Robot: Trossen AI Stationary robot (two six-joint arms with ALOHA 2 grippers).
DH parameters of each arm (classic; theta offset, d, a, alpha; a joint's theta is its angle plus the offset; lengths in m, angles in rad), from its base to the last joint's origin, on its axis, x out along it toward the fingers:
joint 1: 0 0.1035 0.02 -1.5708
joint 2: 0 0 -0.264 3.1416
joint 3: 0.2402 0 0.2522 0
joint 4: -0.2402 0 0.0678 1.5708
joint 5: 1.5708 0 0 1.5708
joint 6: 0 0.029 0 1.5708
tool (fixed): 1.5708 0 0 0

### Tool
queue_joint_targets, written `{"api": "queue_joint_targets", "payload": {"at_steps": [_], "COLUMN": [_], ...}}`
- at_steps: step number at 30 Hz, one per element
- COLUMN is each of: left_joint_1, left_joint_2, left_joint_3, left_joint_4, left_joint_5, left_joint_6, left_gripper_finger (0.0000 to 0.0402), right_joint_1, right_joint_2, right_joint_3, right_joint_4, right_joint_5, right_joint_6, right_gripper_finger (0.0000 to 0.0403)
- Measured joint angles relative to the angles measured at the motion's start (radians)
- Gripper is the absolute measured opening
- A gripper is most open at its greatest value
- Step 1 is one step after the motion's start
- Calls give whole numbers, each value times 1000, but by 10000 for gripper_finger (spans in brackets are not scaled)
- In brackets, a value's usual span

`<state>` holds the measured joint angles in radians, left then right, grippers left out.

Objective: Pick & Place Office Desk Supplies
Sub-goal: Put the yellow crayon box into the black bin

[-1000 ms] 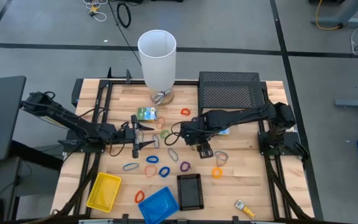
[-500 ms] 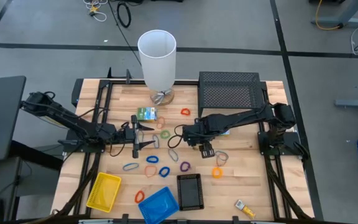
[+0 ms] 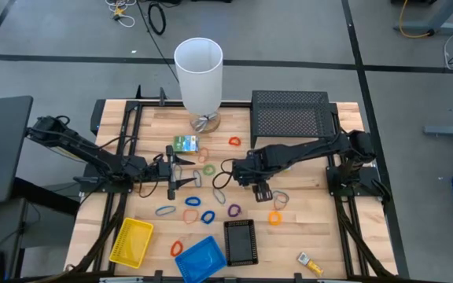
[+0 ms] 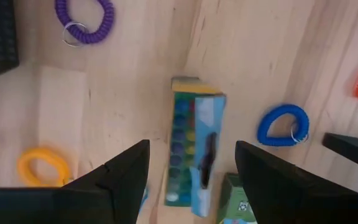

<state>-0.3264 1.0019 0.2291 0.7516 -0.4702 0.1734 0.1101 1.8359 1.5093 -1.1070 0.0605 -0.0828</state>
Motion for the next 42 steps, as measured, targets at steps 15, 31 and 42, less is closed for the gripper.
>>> {"api": "queue_joint_targets", "payload": {"at_steps": [15,31,42], "left_joint_1": [0,0,0], "left_joint_2": [0,0,0], "left_joint_3": [0,0,0], "left_joint_4": [0,0,-2], "left_joint_5": [0,0,0], "left_joint_6": [2,1,10], "left_gripper_finger": [246,246,246], "right_joint_1": [-22,9,83], "right_joint_2": [5,4,-49], "right_joint_3": [-95,-95,-62], "right_joint_4": [67,94,50], "right_joint_5": [-13,-14,-9], "right_joint_6": [-19,-17,49], "right_gripper_finger": [237,52,52]}}
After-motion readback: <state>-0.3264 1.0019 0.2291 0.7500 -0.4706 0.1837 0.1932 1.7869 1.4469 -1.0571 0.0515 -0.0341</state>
